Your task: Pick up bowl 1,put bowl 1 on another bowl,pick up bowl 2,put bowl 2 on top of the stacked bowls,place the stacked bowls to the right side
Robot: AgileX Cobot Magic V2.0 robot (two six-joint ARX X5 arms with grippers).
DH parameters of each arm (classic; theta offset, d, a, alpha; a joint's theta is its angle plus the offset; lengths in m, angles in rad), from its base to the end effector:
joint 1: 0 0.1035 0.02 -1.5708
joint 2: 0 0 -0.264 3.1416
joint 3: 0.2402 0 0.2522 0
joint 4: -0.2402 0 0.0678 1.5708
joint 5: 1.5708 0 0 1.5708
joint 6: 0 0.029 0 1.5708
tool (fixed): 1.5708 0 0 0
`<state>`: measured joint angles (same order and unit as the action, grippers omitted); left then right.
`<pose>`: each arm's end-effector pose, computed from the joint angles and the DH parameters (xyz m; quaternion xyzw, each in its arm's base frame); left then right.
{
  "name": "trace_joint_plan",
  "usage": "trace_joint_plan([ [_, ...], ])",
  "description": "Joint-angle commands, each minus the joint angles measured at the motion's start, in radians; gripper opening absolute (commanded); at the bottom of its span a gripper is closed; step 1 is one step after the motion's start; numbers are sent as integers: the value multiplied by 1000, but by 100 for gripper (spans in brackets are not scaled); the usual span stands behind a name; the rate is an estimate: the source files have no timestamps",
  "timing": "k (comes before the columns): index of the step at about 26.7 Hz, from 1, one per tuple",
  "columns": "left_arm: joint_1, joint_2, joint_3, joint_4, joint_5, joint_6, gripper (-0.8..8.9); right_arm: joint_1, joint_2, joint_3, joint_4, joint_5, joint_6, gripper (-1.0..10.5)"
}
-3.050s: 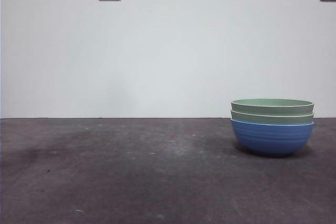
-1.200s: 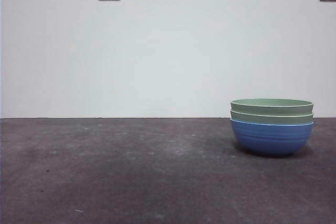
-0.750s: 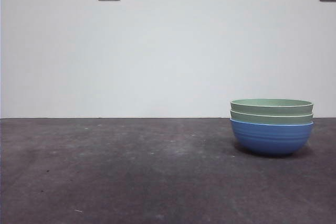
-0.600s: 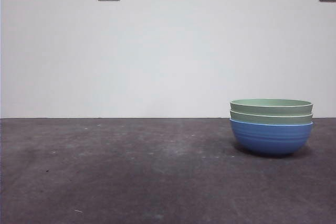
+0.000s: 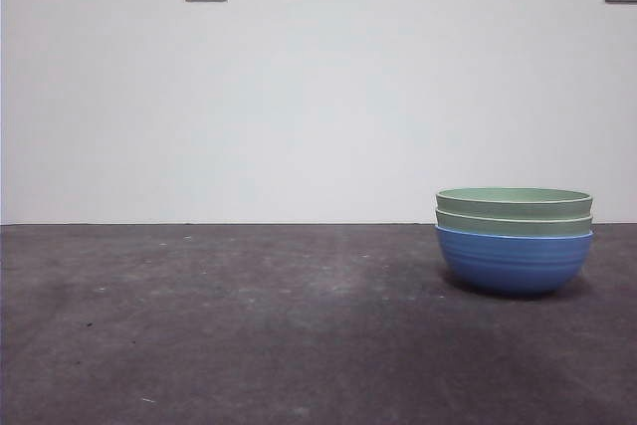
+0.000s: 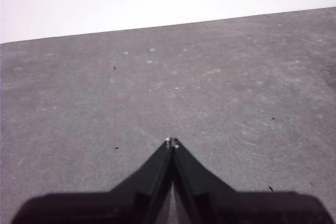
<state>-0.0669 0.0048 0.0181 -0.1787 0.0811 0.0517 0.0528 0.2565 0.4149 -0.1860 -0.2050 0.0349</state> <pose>0.0952 -0.0087 0.1521 0.0251 0.0807 -0.0758 0.9935 0.0928 0.0108 0.2657 0.0184 0.0160 0.1283 0.9914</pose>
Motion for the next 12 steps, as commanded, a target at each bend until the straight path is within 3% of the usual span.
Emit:
trace_joint_plan([
  [1,3,-3,-14,1,-2,-6,-3,0,-55,-111,45,34,21,4],
  [12,3,-3,-14,1,-2,-6,-3,0,-225,-359,48,55,61,4],
])
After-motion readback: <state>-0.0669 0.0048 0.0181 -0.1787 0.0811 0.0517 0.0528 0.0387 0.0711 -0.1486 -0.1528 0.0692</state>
